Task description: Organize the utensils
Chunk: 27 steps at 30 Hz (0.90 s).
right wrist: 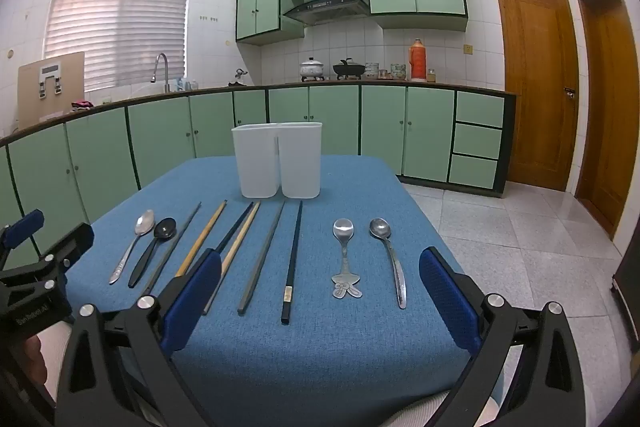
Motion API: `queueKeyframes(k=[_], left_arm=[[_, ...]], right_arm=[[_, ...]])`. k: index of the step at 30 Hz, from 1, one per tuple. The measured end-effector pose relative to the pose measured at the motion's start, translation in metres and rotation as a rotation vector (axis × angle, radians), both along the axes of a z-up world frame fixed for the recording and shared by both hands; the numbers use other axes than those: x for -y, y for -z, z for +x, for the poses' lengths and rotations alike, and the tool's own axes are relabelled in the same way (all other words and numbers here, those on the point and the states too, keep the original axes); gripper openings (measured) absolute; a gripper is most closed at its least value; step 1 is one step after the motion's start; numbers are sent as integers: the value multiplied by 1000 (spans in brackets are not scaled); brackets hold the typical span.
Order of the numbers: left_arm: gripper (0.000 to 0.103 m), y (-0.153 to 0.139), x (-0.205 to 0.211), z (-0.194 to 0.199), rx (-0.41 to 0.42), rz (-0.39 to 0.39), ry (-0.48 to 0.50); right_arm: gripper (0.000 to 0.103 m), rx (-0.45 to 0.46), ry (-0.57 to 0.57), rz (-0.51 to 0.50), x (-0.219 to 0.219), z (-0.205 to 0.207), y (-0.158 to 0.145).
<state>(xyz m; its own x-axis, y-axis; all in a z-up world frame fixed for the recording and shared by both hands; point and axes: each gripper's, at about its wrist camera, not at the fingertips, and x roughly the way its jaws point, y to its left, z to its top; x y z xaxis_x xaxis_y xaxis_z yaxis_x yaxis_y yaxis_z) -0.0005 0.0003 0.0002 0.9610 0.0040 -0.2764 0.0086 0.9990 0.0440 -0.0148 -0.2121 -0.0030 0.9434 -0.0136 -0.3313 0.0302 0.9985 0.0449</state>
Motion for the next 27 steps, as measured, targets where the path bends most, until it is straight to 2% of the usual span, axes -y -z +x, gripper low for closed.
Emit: queueKeyframes(k=[6, 8, 27], left_arm=[[98, 0, 0, 6, -19, -13, -13], [98, -7, 2, 2, -12, -6, -9], [98, -3, -3, -2, 3, -10, -6]], right_arm=[[97, 1, 0, -3, 0, 0, 0], [97, 0, 1, -3, 0, 0, 0], [97, -1, 0, -2, 0, 0, 0]])
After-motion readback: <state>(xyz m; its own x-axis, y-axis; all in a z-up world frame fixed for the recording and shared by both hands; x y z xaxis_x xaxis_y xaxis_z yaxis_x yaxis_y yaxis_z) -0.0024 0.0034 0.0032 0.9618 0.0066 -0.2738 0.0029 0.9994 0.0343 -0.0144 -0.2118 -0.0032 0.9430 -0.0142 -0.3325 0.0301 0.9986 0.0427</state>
